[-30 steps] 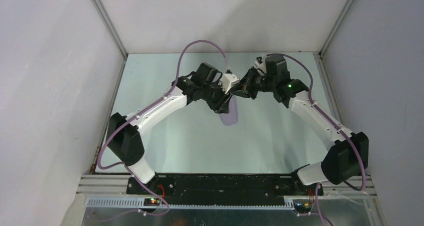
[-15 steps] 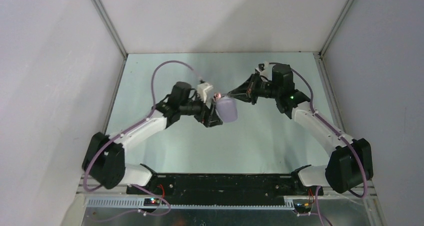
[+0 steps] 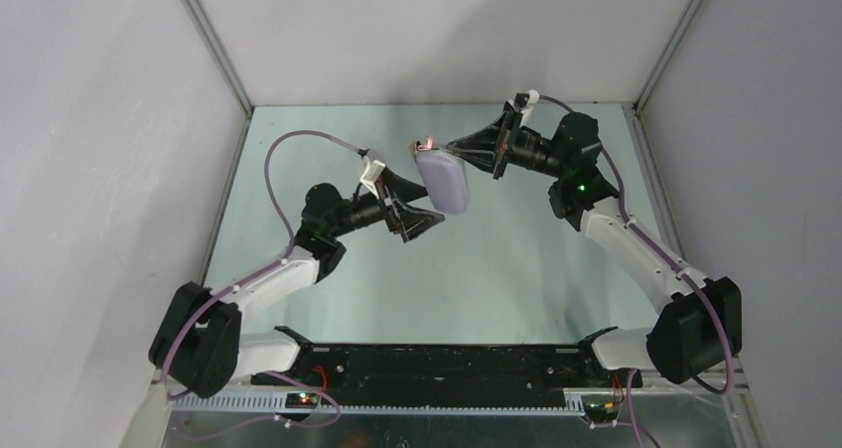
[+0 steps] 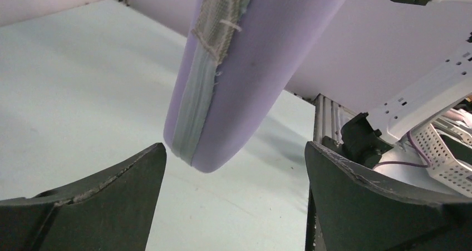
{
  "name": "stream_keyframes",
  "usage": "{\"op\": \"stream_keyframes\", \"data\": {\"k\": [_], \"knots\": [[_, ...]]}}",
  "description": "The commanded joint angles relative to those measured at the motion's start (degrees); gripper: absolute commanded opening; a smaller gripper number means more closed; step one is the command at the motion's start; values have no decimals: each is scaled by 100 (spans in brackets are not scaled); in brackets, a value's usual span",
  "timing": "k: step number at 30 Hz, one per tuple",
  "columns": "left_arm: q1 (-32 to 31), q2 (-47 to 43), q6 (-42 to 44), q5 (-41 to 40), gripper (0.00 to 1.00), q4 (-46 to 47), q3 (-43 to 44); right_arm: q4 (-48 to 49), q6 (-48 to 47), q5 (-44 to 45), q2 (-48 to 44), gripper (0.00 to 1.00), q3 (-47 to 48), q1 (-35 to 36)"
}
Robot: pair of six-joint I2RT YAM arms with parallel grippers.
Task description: Put away the umbrella
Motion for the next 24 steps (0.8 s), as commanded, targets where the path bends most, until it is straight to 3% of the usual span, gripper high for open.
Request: {"op": "stream_keyframes", "data": {"k": [1, 10, 12, 13, 15, 16, 18, 21, 24], "knots": [[39, 384, -459, 458, 100, 1291, 371, 650, 404, -77, -107, 0, 485, 136], [39, 1126, -1007, 840, 99, 2313, 988, 637, 530, -60, -165, 0, 491, 308], [32, 1247, -1229, 1130, 80, 2453, 1201, 620, 558, -91, -187, 0, 493, 297], [24, 1275, -1291, 1227, 59, 2460, 1270, 606, 541, -106, -214, 0, 492, 279], [21, 1297, -1360, 1371, 35, 2314, 1367, 546, 490, -143, -226, 0, 492, 213], [21, 1234, -1232, 1296, 28, 1996, 1318, 526, 473, -155, -232, 0, 491, 189], [17, 1100, -694, 1196, 4, 1271, 1192, 601, 477, -173, -210, 0, 489, 125], [-26, 766, 860, 864, 0, -1097, 1208, 666, 458, -300, -105, 0, 634, 102], [-274, 531, 2230, 352, 0, -3166, 1517, 89, -91, -474, -48, 0, 869, 107]]}}
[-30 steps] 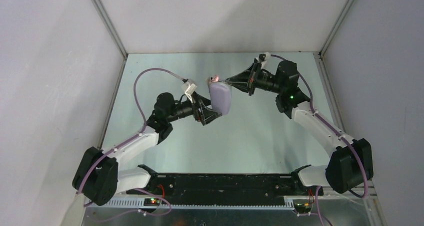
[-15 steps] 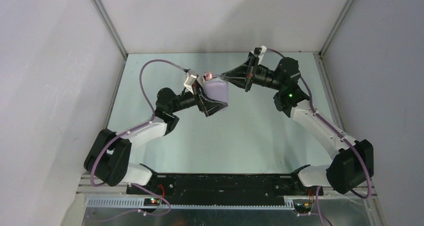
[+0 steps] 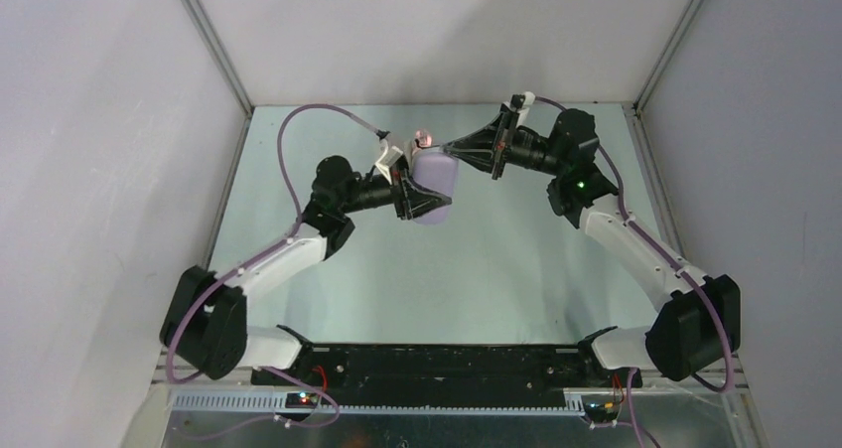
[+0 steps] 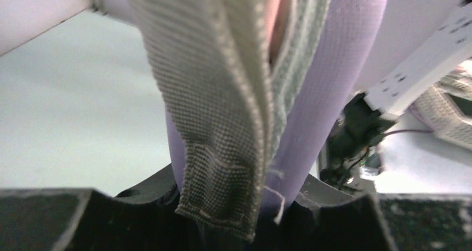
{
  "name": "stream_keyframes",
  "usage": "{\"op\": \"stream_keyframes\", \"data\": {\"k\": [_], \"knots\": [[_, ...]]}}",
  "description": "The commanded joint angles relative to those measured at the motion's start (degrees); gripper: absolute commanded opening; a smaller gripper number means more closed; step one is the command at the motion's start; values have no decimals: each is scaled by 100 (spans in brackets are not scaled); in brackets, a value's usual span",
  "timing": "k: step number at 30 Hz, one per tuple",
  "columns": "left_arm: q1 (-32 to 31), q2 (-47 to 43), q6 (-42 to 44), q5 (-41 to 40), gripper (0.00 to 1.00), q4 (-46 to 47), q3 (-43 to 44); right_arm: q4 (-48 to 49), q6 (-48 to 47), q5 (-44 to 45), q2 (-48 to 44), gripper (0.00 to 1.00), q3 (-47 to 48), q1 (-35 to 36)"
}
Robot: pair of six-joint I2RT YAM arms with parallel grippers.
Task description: Put away the umbrella
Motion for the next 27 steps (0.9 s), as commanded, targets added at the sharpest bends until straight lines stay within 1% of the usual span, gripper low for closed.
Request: {"op": "stream_keyframes", "data": {"k": [1, 3, 7, 11, 13, 14, 15, 16, 17, 19, 20, 21, 22, 23, 24, 25, 26, 27], "knots": [[-270, -333, 2523, -914, 0, -4050, 531, -105, -539, -413, -68, 0, 762, 33], [-372, -336, 3004, -1199, 0, -4823, 664, -379, -832, -487, -7, 0, 890, 61], [-559, -215, 3617, -1590, 0, -5782, 937, -869, -1206, -649, 234, 0, 1249, 224], [-770, 235, 3910, -1781, 0, -6606, 1499, -1538, -1661, -891, 591, 0, 1743, 490], [-835, 495, 4006, -1834, 0, -6954, 1799, -2062, -2034, -968, 797, 0, 2076, 608], [-866, 651, 4050, -1871, 0, -7145, 1888, -2501, -2176, -985, 917, 0, 2314, 634], [-874, 708, 4035, -1877, 0, -7199, 2024, -2718, -2489, -994, 970, 0, 2427, 656], [-863, 780, 3906, -1911, 0, -7185, 2057, -3140, -2641, -985, 1046, 0, 2591, 645], [-846, 803, 3809, -1919, 0, -7127, 2073, -3305, -2897, -952, 1073, 0, 2636, 570], [-713, 874, 3344, -1805, 0, -6820, 2033, -3585, -3069, -842, 1007, 0, 2565, 347], [-576, 935, 2918, -1589, 0, -6521, 2000, -3622, -3097, -782, 954, 0, 2381, 235], [-426, 973, 2682, -1468, 0, -6347, 1936, -3617, -3116, -631, 798, 7, 2267, 4], [-346, 1088, 2187, -1268, 0, -6029, 1911, -3613, -3152, -544, 709, 12, 2013, -271], [-210, 1159, 1979, -1163, 0, -5907, 1931, -3634, -3183, -345, 525, 23, 1890, -416], [-142, 1330, 1656, -954, 1, -5761, 2039, -3736, -3279, -239, 436, 29, 1668, -679], [-31, 1430, 1542, -878, 1, -5738, 2126, -3801, -3361, -62, 295, 46, 1581, -805], [13, 1656, 1419, -758, 5, -5791, 2398, -4004, -3578, 13, 237, 51, 1476, -1022], [95, 1773, 1401, -682, 11, -5863, 2552, -4270, -3704, 139, 166, 59, 1454, -1109]]}}
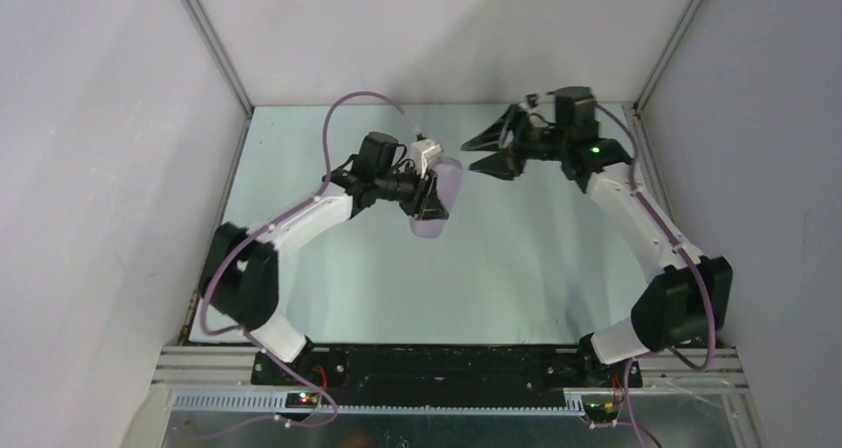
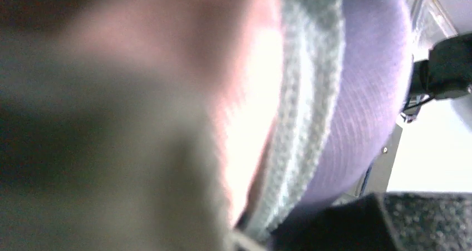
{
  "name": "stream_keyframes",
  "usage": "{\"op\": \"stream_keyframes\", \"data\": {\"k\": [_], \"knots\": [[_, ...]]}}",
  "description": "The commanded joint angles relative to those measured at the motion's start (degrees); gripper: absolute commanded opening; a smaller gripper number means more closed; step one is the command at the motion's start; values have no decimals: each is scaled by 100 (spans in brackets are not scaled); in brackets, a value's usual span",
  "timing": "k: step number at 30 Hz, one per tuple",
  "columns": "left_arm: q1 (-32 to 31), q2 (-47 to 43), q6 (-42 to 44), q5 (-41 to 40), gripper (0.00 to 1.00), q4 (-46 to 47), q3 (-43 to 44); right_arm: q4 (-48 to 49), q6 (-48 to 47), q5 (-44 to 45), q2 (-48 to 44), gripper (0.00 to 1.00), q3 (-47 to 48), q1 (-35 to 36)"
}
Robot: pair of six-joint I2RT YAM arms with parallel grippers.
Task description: Put away the umbrella
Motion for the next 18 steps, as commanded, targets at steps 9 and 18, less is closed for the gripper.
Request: {"op": "stream_keyframes", "data": {"k": [9, 18], "knots": [[1110, 932, -2002, 9, 100, 210, 833, -1278, -2279, 1357, -992, 69, -328, -1177], [2104, -1255, -2046, -1643, 100, 333, -248, 283, -3983, 2773, -2097, 98, -1044, -1168]]}}
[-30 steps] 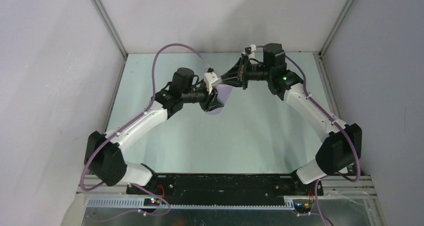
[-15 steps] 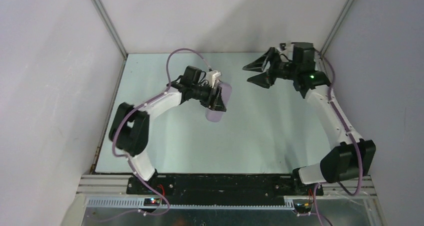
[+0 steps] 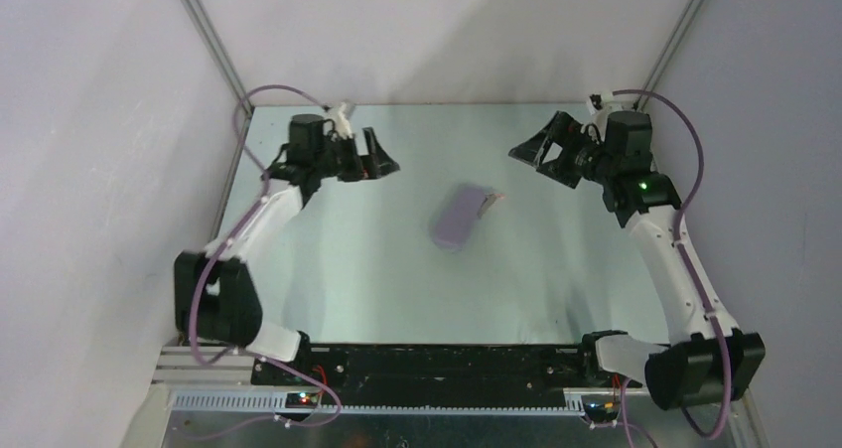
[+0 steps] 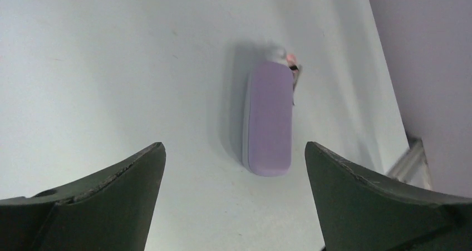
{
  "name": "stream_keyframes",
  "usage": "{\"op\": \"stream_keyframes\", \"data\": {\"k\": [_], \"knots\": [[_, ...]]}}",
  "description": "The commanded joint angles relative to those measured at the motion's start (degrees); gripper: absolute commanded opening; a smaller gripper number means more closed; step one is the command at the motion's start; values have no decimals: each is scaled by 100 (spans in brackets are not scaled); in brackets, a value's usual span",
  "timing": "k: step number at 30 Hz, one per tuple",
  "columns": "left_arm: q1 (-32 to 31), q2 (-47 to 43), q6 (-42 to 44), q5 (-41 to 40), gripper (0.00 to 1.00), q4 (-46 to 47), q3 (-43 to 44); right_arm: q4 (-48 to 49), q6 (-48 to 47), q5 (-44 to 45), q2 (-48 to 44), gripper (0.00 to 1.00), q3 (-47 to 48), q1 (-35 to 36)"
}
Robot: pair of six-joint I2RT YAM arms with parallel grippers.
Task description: Put away the umbrella
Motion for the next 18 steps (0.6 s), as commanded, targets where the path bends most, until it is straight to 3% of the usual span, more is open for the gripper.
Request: {"op": "stream_keyframes", "data": {"k": [1, 5, 9, 11, 14, 18], "knots": [[366, -1316, -109, -1436, 100, 403, -500, 886, -1122, 1155, -561, 99, -15, 22], [403, -2591, 183, -2969, 100, 1033, -1273, 823, -994, 2368, -713, 99, -271, -48], [412, -2719, 132, -4376, 99, 367, -1229, 1955, -2538, 2707, -974, 99, -1339, -30], [413, -2709, 208, -4668, 100, 59, -1325, 2497, -2532, 3086, -1014, 98, -2265, -107], [414, -2944, 295, -5064, 100, 325, -1888, 3275, -2657, 3324, -1101, 95, -3027, -367], [411, -3530, 987, -5747, 99, 1485, -3061, 4374, -3290, 3615, -1138, 98, -3950, -460]]}}
